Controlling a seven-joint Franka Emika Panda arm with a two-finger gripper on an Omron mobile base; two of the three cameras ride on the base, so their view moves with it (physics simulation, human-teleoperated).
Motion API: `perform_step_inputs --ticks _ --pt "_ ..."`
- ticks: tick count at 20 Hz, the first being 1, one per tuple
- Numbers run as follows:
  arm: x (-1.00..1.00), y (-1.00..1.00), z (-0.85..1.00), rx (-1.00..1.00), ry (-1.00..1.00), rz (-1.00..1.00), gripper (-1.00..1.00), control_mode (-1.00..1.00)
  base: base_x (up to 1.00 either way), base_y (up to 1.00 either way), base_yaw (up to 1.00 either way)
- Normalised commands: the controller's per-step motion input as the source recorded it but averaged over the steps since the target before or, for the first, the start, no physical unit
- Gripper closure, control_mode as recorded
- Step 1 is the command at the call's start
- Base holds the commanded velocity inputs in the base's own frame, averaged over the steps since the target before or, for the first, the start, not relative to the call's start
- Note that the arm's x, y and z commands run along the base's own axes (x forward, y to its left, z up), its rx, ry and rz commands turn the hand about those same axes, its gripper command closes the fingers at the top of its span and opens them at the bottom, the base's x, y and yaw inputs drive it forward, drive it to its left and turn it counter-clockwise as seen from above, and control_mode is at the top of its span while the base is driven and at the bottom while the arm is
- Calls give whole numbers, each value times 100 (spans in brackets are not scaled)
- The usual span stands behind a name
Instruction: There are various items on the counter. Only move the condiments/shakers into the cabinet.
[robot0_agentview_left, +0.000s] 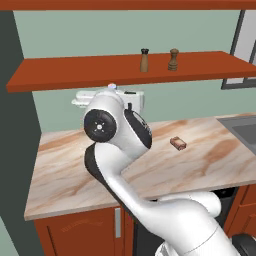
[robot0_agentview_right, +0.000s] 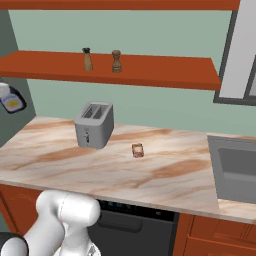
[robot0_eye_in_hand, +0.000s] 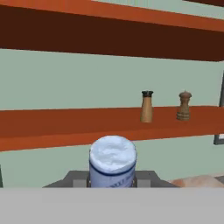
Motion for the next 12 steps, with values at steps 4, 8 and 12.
perform_step_inputs --ticks 4,8,12 --pt "-1 0 100 0 16 -3 100 -100 0 0 0" --pt "0 0 56 0 7 -15 100 -100 0 0 0" --pt "0 0 0 -4 -3 0 100 -100 0 0 0"
